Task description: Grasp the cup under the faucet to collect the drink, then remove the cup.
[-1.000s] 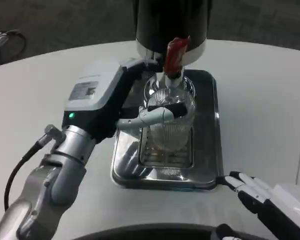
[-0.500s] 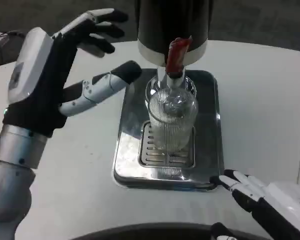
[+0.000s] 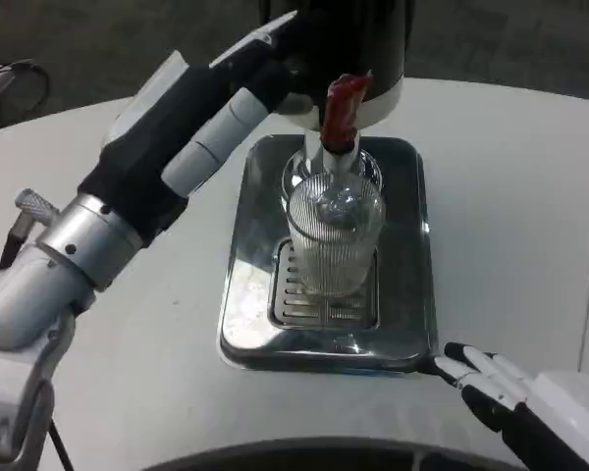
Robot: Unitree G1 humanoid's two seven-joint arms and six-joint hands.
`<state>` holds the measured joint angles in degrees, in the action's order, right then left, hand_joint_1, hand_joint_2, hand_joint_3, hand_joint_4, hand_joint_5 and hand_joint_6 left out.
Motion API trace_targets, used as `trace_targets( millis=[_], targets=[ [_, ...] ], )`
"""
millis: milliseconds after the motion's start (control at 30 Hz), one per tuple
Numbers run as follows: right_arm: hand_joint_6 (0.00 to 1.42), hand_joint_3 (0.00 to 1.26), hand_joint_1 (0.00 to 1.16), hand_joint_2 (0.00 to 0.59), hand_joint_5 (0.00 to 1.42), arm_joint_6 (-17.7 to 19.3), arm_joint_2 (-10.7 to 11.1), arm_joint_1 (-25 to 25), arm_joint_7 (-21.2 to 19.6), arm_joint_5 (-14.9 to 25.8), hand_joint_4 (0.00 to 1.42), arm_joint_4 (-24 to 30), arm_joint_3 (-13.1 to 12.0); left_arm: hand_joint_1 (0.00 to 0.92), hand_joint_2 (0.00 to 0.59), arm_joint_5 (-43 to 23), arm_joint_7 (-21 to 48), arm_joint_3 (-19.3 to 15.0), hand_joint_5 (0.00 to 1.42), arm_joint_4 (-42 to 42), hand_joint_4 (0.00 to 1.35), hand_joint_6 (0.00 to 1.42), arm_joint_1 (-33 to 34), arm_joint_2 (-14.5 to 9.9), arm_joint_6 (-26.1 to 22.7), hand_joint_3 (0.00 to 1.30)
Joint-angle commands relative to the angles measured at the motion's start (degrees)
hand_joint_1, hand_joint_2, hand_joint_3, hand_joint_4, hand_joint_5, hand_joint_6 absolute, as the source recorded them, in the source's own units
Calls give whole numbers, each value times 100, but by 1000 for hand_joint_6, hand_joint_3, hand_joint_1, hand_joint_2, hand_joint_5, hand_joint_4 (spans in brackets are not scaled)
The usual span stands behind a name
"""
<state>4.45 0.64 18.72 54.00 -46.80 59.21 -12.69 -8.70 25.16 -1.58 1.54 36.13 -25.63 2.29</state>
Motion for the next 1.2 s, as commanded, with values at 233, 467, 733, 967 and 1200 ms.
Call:
trace_targets(
  millis=[233, 467, 733, 967, 1200],
  targets=[
    [65, 102, 249, 474, 0, 278, -221, 160, 18, 107, 0, 79, -83, 0, 77, 109, 347, 189, 243, -396, 114, 237, 489, 131, -210, 160],
    [65, 104, 249, 474, 0, 550, -328, 343, -57, 311, 0, 79, -326, 0, 81, 338, 452, 437, 249, -1061, 119, 238, 839, 276, -131, 169],
    [65, 104, 249, 474, 0, 667, -446, 450, 14, 414, 0, 79, -397, 0, 82, 542, 598, 669, 251, -1591, 128, 247, 1119, 330, 102, 182],
    [65, 105, 249, 471, 0, 546, -483, 351, 94, 363, 0, 79, -315, 0, 82, 972, 780, 942, 252, -1672, 130, 244, 1195, 212, 410, 176],
    [65, 105, 249, 470, 0, 128, -501, 235, 129, 477, 0, 79, -248, 0, 82, 1292, 861, 1148, 214, -1782, 95, 201, 1255, 86, 669, 155]
  ],
)
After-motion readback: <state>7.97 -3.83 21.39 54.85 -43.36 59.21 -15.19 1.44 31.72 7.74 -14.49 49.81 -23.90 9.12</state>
